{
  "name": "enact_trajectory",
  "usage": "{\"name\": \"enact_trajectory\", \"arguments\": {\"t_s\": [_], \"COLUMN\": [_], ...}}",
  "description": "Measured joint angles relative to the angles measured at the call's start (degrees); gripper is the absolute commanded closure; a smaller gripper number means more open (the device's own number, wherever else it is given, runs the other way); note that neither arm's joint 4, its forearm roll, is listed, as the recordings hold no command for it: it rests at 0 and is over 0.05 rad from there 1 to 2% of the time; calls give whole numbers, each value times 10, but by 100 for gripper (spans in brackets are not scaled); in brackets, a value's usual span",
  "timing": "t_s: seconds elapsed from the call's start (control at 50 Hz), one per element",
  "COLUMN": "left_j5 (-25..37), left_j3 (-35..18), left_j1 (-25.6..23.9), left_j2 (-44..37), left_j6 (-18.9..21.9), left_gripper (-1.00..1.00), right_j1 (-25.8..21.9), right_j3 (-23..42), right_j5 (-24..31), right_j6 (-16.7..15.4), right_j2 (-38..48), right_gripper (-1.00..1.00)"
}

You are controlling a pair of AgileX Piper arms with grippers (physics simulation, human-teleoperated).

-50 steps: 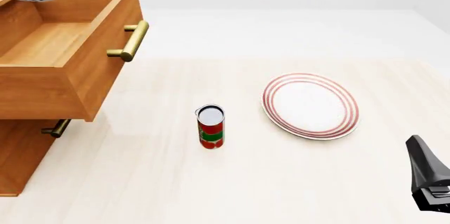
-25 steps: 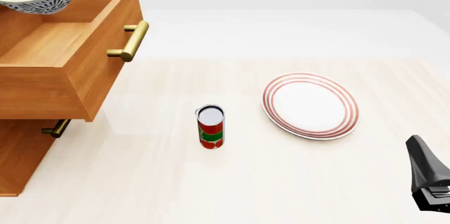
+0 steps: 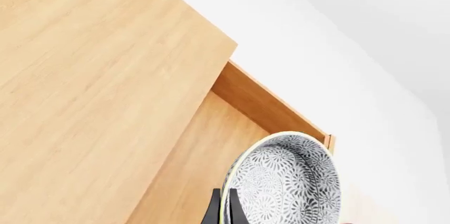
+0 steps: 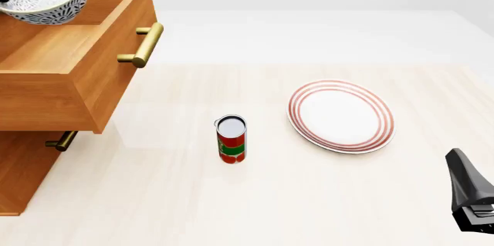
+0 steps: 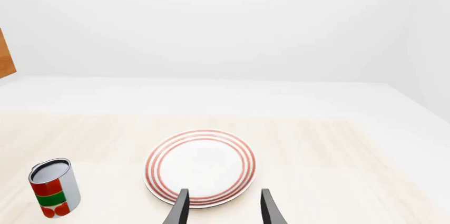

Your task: Put the bowl in the top drawer of the cabinet.

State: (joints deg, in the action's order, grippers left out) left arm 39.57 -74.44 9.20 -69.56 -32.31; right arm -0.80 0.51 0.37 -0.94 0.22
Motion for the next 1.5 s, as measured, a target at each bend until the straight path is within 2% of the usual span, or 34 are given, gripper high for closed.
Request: {"name": "enact_trajectory", "arguments": {"t_s": [1.5], "left_j5": [-47], "left_j3": [45], "left_j1": [7], "left_j2": [-38], "left_j6": [15], "left_gripper": [100], "right_j1": [0], "right_j3": [0], "right_j5": [0], "right_j6": [0], "right_j2": [0], "right_gripper": [-100]}}
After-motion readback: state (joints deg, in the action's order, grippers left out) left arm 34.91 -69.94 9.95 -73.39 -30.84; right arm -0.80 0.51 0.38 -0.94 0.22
